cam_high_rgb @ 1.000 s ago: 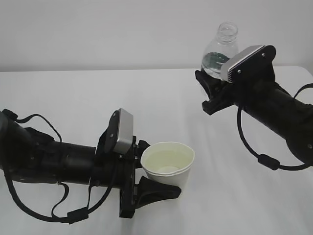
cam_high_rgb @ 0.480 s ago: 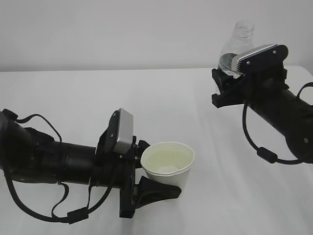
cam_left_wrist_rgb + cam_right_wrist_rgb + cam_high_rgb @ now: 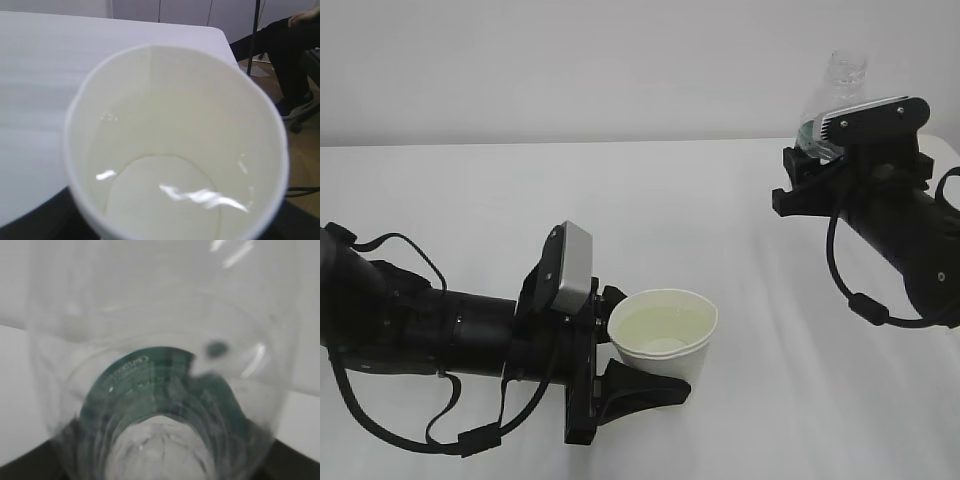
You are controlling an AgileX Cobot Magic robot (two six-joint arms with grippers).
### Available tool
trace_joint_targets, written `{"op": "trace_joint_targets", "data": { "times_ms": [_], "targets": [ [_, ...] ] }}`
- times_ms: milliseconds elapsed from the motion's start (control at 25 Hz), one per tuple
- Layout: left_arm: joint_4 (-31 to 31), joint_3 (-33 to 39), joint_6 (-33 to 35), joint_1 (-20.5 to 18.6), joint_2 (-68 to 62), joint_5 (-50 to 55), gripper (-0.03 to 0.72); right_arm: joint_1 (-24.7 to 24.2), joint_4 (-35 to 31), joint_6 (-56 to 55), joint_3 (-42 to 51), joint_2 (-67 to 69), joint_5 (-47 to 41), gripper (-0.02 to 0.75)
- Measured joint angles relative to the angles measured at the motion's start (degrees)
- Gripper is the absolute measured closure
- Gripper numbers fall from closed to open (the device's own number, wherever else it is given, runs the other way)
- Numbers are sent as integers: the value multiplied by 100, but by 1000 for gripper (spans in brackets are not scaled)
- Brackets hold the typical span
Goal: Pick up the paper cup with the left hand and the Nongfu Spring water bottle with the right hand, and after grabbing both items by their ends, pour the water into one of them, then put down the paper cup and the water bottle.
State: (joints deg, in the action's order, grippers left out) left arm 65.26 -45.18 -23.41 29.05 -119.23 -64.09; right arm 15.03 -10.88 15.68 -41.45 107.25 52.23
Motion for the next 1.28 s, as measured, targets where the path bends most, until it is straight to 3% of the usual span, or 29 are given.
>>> {"op": "trace_joint_targets", "data": {
  "times_ms": [360,840,1280],
  "targets": [
    [-88,0,0,0,0,0,211,0,-428,106,0,0,-419,293],
    [-447,0,0,0,0,0,211,0,-473,124,0,0,-594,293],
    [-1284,0,0,0,0,57,211,0,-473,133,0,0,-615,293]
  ]
}}
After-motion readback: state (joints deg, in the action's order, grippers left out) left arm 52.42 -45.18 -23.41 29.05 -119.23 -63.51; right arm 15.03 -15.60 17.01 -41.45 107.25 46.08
